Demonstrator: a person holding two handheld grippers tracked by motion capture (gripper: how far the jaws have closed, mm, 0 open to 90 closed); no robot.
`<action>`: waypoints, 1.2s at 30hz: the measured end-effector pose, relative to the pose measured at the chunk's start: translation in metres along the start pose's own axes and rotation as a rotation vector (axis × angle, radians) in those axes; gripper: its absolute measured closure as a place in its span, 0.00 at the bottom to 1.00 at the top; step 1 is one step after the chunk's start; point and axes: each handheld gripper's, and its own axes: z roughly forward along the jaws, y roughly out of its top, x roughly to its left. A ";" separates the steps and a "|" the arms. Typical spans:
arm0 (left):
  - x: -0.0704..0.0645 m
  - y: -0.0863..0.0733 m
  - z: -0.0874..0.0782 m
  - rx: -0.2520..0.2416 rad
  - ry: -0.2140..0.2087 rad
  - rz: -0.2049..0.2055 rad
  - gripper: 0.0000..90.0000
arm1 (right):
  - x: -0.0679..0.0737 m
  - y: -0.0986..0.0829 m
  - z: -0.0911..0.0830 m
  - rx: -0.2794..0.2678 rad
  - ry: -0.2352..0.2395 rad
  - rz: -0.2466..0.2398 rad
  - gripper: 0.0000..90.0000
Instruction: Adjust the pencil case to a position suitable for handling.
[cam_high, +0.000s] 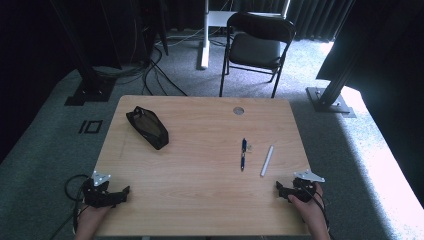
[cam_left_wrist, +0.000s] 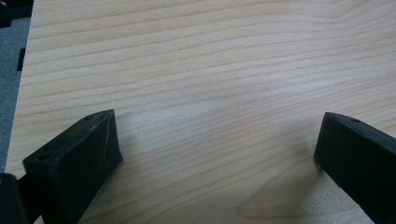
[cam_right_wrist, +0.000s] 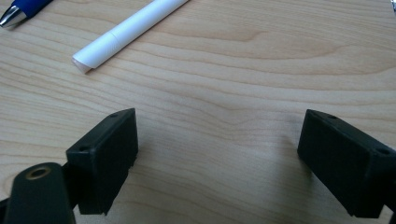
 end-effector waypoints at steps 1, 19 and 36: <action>0.000 0.000 0.000 0.000 0.001 0.000 0.01 | 0.000 0.000 0.000 0.000 0.000 0.000 0.13; 0.000 0.000 0.000 0.000 0.000 -0.001 0.01 | 0.000 0.003 0.002 -0.007 -0.001 0.025 0.13; 0.000 0.000 0.000 0.000 0.000 0.000 0.01 | 0.010 0.027 0.001 -0.046 0.007 0.045 0.13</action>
